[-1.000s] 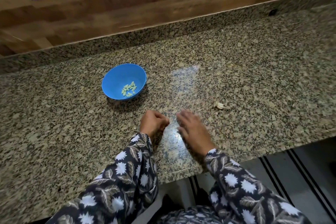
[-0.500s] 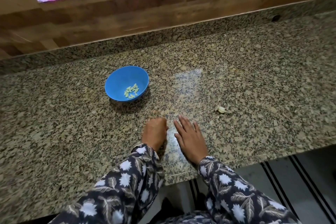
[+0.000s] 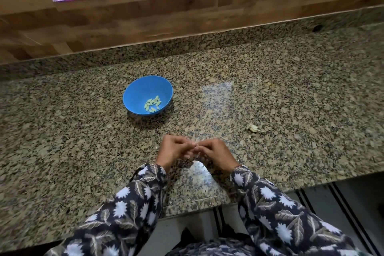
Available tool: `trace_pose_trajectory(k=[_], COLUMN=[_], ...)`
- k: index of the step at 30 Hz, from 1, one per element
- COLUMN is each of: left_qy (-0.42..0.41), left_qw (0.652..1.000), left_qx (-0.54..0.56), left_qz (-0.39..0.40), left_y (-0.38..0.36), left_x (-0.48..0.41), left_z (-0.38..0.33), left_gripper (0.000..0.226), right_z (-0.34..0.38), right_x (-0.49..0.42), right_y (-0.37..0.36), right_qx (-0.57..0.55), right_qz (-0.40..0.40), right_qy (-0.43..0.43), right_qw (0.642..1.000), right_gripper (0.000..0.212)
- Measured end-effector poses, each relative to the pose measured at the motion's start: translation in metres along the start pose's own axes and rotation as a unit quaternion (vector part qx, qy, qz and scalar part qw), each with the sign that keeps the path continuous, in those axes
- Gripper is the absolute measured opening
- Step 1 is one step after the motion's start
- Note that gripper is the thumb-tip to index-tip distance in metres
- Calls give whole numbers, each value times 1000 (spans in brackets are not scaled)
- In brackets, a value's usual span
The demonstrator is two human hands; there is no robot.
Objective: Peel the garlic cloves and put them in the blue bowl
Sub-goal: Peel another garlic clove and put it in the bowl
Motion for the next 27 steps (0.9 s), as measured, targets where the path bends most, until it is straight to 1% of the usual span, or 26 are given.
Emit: trace_pose_trajectory(k=[3,5,8,10,11,12,14,15,16,17,18,19,20,21,22,23,24,25,26,27], left_qy=[-45,-88,-181,-243,-273,-297,-315,-312,-302,-276,-226,-156,-79,-4,56,98,126,138,115,49], left_qw=[996,988,951,914,889,861,810,800,806,835,882,932,970,989,989,979,967,962,973,991], left_qx=[-79,-122,-246,-323,-366,-414,-495,-512,-508,-476,-412,-322,-213,-106,-12,67,121,141,106,10], left_qz=[-16,-25,-38,-27,-20,-15,-2,6,15,26,40,62,86,108,135,165,185,190,169,126], left_y=[1,3,5,6,5,5,3,2,1,-1,-2,-4,-6,-8,-10,-12,-13,-14,-12,-10], left_x=[1,2,6,9,10,11,13,14,15,15,15,14,15,15,15,16,16,16,14,12], left_z=[-2,-4,-10,-14,-15,-15,-15,-14,-13,-12,-10,-7,-4,-1,2,5,7,9,10,7], left_gripper=[10,7,7,11,13,15,20,21,21,22,23,24,26,27,28,30,31,31,29,27], right_z=[0,2,4,4,3,3,3,4,6,8,10,12,14,17,19,18,18,16,15,16], right_x=[1,2,3,5,6,5,2,0,0,0,2,4,5,6,7,6,5,4,2,0], right_y=[-1,-3,-1,1,1,2,3,2,2,3,4,5,5,5,5,5,6,5,5,6], right_qx=[-77,-141,-250,-278,-266,-227,-95,-30,25,70,106,130,152,170,192,217,242,258,255,219], right_qz=[45,80,128,151,150,139,105,87,68,52,39,29,20,12,7,9,15,20,18,12], right_qy=[-21,-42,-89,-104,-104,-94,-48,-16,23,64,103,139,179,223,262,292,312,318,302,251], right_qw=[996,986,956,943,947,959,989,996,997,994,988,981,972,960,946,932,918,912,918,943], right_gripper=[12,13,16,17,17,17,18,17,16,17,18,21,25,30,32,33,34,34,33,30])
Point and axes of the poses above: each hand's wrist, its own x-axis away from the middle knuckle, its own y-axis out of the back of the hand, z = x × y, the point moved 4 cm from there along -x, towards the middle knuckle, and after that the axes turned 12 degrees about -x, right-handed, at the moved point
